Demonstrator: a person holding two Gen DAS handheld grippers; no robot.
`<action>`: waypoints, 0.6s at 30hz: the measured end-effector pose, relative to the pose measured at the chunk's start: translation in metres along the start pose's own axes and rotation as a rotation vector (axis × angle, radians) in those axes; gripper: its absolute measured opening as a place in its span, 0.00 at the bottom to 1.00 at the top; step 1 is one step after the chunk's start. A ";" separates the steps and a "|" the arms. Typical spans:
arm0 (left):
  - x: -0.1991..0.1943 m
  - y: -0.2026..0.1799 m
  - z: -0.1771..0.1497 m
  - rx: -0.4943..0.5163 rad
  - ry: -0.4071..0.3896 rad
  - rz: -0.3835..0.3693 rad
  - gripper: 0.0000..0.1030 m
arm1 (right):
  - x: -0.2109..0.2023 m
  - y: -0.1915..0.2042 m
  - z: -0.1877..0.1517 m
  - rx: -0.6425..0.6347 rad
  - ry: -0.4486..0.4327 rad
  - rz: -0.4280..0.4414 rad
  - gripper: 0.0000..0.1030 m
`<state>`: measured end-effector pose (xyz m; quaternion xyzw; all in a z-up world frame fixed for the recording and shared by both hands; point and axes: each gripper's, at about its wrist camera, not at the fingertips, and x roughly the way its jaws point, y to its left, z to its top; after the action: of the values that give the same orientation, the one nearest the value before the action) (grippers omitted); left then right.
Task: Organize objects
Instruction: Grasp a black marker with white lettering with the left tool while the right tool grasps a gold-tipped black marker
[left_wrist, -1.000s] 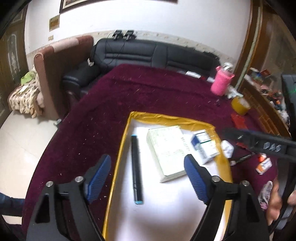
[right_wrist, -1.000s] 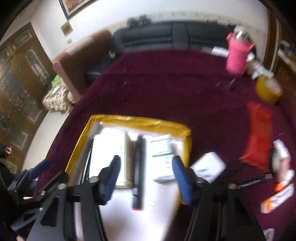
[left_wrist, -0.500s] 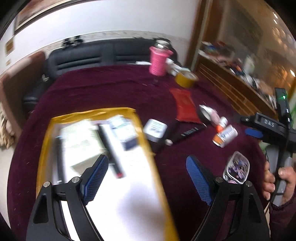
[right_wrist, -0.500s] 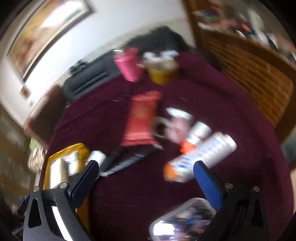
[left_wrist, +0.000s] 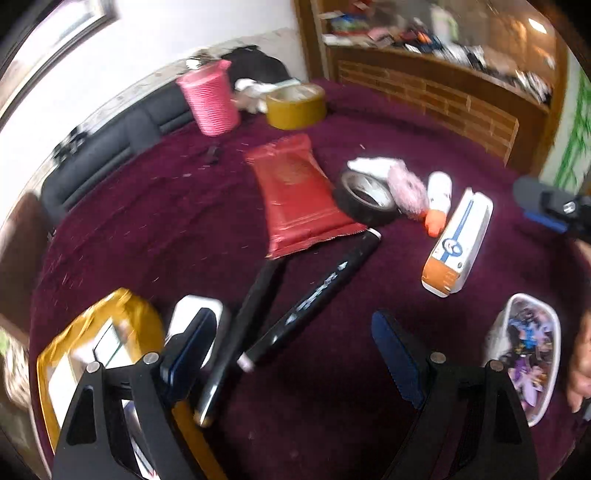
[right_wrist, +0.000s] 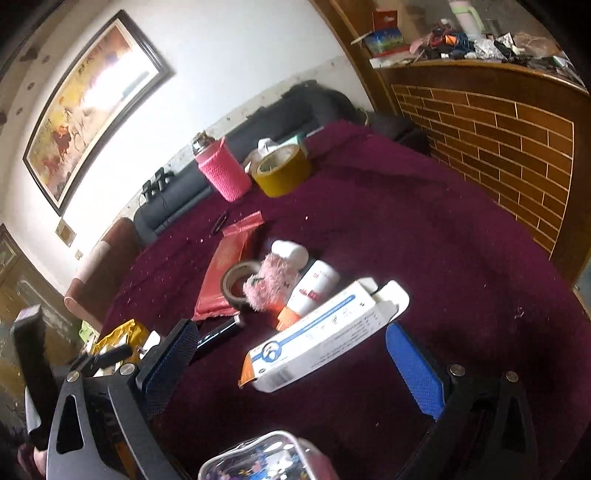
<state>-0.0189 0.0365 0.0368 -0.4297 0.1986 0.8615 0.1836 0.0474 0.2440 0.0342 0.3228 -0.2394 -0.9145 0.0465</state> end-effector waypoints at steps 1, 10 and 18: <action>0.007 -0.003 0.002 0.027 0.020 0.003 0.82 | 0.001 -0.001 0.000 -0.001 -0.003 0.001 1.00; 0.029 -0.014 0.007 -0.005 0.127 -0.164 0.16 | 0.001 -0.021 0.002 0.086 0.013 0.081 1.00; 0.011 -0.032 -0.013 -0.035 0.130 -0.148 0.16 | 0.002 -0.019 -0.002 0.078 0.027 0.093 1.00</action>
<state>-0.0012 0.0589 0.0144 -0.5014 0.1627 0.8191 0.2261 0.0481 0.2598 0.0231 0.3252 -0.2888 -0.8969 0.0797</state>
